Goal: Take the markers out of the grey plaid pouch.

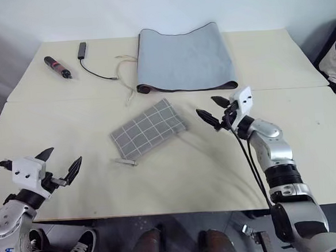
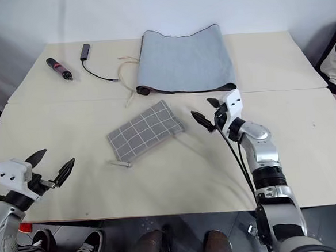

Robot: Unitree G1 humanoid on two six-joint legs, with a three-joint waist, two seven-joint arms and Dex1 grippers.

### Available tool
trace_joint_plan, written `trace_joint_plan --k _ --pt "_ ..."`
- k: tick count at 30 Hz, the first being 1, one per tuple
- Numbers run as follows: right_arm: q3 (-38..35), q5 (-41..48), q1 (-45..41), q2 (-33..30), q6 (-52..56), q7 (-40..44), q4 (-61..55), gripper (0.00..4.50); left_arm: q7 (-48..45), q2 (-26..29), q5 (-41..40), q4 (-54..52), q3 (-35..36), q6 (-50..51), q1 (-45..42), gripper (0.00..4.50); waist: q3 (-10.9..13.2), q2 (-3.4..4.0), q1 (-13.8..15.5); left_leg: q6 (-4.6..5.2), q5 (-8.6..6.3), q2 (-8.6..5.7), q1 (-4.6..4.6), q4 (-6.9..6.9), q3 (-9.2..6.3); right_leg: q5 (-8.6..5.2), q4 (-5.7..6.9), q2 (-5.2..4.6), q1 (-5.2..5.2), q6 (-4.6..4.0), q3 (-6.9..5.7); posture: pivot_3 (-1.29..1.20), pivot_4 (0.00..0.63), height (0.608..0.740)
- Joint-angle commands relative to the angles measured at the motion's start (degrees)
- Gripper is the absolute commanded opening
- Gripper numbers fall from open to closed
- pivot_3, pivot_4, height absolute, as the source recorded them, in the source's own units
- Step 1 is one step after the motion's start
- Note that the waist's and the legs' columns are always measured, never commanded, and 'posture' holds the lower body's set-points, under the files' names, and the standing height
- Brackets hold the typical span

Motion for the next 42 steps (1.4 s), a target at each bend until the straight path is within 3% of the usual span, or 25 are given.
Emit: trace_joint_plan --k 1,4,8,9,18,23,33,36,42 --pt "3.3 -0.8 -0.6 5.1 -1.6 -2.1 -3.1 2.56 -0.6 1.7 3.9 4.1 -3.3 -5.1 -4.6 4.50 0.0 0.00 0.1 0.00 0.00 0.00 0.02 0.00 0.02 0.00 0.07 0.00 -0.02 0.00 0.01 0.00 0.150 0.740" --pt "5.0 -3.3 -1.5 8.3 -3.4 -4.5 -0.8 1.51 0.0 2.5 7.4 8.5 -5.5 -10.0 -8.3 4.50 0.0 -0.06 0.0 -0.05 0.03 0.05 0.00 0.00 0.12 0.00 0.44 -0.01 -0.32 0.00 0.05 0.00 0.150 0.740" --pt "7.2 -10.0 -7.0 11.9 -9.1 -13.9 9.4 0.12 0.0 3.9 12.4 15.1 -9.5 -17.6 -13.3 4.50 0.0 -0.07 -0.2 0.02 0.08 0.08 -0.02 -0.06 0.45 0.01 0.63 -0.03 -0.63 -0.02 0.24 0.00 0.150 0.740" --pt "7.4 -10.9 -7.9 12.2 -10.1 -15.1 11.2 0.06 -0.1 4.1 12.9 16.0 -10.0 -18.7 -13.8 4.50 0.0 -0.07 -0.4 0.01 0.09 0.09 -0.02 -0.07 0.48 0.02 0.63 -0.03 -0.65 -0.02 0.27 0.00 0.150 0.740" --pt "11.2 -18.2 -12.5 13.7 -13.8 -19.6 24.6 0.06 1.6 8.1 22.0 25.0 -16.4 -34.9 -16.4 4.50 -0.1 -0.09 -1.4 -0.03 0.10 0.46 0.01 -0.12 0.59 0.06 0.67 0.47 -0.80 -0.10 0.92 0.00 0.150 0.740" --pt "11.0 -18.1 -12.7 13.4 -13.2 -18.6 25.4 0.06 4.9 9.1 30.6 30.3 -22.0 -42.3 -20.7 4.50 -0.1 -0.10 -1.2 -0.11 0.11 0.55 0.04 -0.09 0.64 0.06 0.68 0.63 -0.79 -0.10 1.24 0.00 0.150 0.740" --pt "10.4 -17.3 -11.5 13.0 -12.5 -17.3 22.7 0.06 5.9 7.2 34.4 37.5 -29.9 -46.8 -28.4 4.50 -0.1 -0.11 -1.1 -0.12 0.10 0.54 0.06 -0.08 0.67 0.07 0.73 0.62 -0.80 -0.12 1.30 0.00 0.150 0.740" --pt "10.6 -17.4 -11.0 13.0 -12.3 -17.2 22.0 0.00 6.3 6.8 34.1 38.3 -30.7 -47.0 -29.3 3.90 -0.1 -0.11 -1.1 -0.11 0.10 0.54 0.06 -0.07 0.68 0.07 0.73 0.62 -0.79 -0.12 1.31 0.00 0.150 0.740" --pt "10.2 -16.8 -10.3 12.9 -11.6 -16.5 20.5 0.00 5.0 6.9 33.0 38.9 -32.5 -47.8 -29.7 2.01 -0.1 -0.12 -1.1 -0.09 0.12 0.55 0.06 -0.06 0.68 0.07 0.74 0.62 -0.79 -0.12 1.30 0.00 0.150 0.740"
